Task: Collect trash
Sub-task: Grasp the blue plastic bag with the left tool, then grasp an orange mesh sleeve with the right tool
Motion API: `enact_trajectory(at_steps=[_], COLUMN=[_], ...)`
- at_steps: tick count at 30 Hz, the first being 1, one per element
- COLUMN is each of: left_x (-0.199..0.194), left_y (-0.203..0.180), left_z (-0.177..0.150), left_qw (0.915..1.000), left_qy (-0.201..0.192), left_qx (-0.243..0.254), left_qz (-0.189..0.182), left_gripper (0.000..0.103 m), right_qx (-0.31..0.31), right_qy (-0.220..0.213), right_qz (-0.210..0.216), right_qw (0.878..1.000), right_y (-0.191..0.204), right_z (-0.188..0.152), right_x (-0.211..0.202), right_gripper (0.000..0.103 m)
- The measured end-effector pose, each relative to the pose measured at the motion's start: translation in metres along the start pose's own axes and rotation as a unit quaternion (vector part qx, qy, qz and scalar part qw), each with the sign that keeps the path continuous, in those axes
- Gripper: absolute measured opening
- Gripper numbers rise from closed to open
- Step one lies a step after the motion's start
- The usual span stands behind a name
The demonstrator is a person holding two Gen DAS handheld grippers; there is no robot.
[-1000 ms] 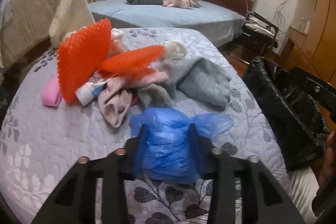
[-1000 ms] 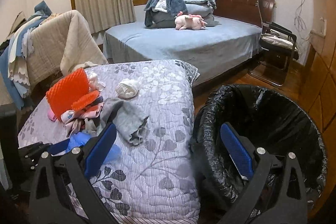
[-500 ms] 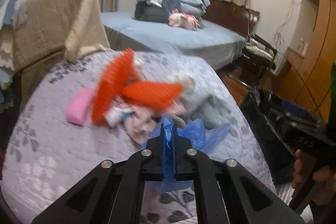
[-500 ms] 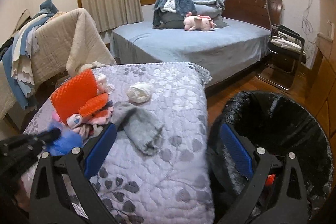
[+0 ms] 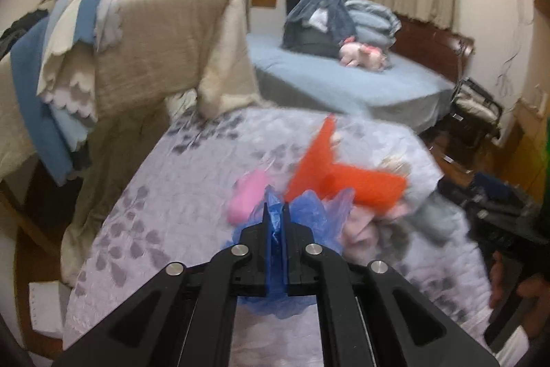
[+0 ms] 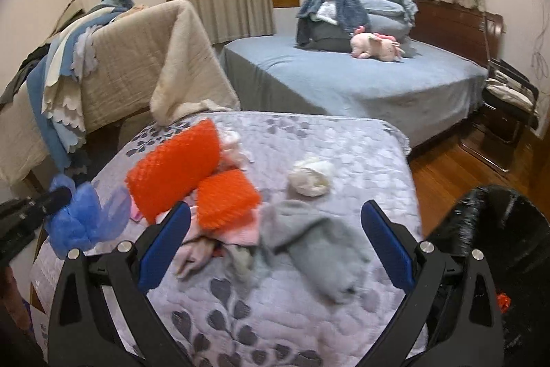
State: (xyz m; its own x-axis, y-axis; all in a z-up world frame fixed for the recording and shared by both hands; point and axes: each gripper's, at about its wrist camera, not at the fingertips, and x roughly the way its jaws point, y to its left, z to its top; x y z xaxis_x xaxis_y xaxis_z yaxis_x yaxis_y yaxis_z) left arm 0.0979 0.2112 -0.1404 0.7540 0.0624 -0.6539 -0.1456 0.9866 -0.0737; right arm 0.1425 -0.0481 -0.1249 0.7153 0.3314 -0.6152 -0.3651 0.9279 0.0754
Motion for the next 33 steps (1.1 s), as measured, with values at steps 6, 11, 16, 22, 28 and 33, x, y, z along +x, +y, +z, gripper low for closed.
enact_trajectory(at_steps=[6,11,16,22,28,33], left_x=[0.037,0.036,0.048,0.059,0.047,0.037], left_y=[0.019,0.02,0.025,0.018,0.023,0.04], left_z=[-0.034,-0.045,-0.057,-0.06,-0.047,-0.032], left_qw=[0.9974,0.9977,0.9956,0.9945,0.9967,0.9978], left_qy=[0.067,0.058,0.085,0.097,0.065,0.038], left_qx=[-0.027,-0.022,-0.033,-0.036,-0.044,-0.054], left_qz=[-0.003,0.028,0.022,-0.014,-0.018,0.006], left_gripper=[0.02,0.064,0.077,0.047,0.041,0.041], right_qx=[-0.017,-0.015,-0.02,-0.026,-0.027,-0.028], right_qy=[0.023,0.035,0.035,0.033,0.021,0.013], right_qz=[-0.002,-0.004,0.001,0.005,0.013,0.029], right_qw=[1.0,0.999,0.999,0.999,0.999,0.999], right_y=[0.012,0.01,0.016,0.021,0.027,0.042], right_z=[-0.01,-0.015,-0.014,-0.011,-0.002,0.009], right_x=[0.012,0.017,0.019,0.02,0.02,0.026], right_gripper=[0.096,0.096,0.096,0.096,0.096,0.096])
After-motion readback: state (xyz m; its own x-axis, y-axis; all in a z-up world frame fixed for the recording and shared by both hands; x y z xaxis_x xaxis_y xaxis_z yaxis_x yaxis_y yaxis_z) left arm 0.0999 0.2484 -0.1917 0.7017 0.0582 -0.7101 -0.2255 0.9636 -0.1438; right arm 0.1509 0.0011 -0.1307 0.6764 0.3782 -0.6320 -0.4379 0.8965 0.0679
